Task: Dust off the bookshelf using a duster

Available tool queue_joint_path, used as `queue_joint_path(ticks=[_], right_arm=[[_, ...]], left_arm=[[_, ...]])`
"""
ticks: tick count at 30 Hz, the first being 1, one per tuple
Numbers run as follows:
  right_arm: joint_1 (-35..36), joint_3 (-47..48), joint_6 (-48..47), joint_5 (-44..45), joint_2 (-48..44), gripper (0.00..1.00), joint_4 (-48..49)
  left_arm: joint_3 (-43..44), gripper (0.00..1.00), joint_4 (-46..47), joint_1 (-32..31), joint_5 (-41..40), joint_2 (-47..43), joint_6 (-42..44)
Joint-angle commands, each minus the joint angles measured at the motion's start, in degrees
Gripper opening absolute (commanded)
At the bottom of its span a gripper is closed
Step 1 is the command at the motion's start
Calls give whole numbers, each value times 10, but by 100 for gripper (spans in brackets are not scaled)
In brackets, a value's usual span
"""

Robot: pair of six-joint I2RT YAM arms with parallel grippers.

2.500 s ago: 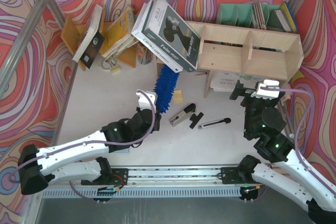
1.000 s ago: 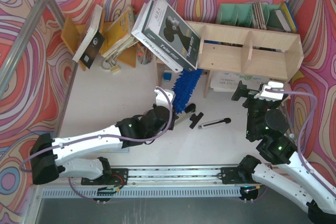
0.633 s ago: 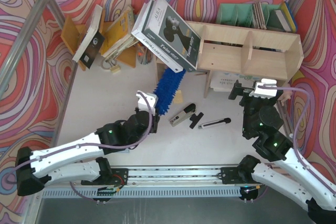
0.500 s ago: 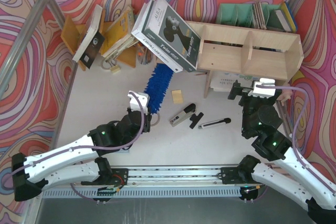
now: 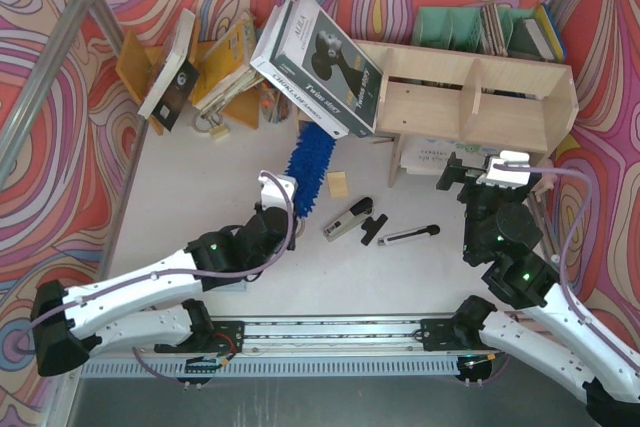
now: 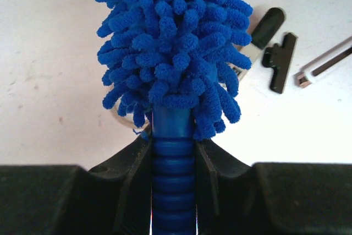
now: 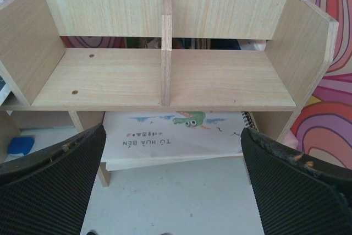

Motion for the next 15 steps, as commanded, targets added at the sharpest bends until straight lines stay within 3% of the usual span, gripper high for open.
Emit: queue_joint_path(ticks=[1, 15], right_arm=[[-2, 8, 14, 1, -16, 99, -3], [-2, 14, 37, -7, -46, 99, -26]], left_arm=[[38, 0, 103, -3, 41, 37, -5], [162, 0, 192, -61, 111, 223, -7]])
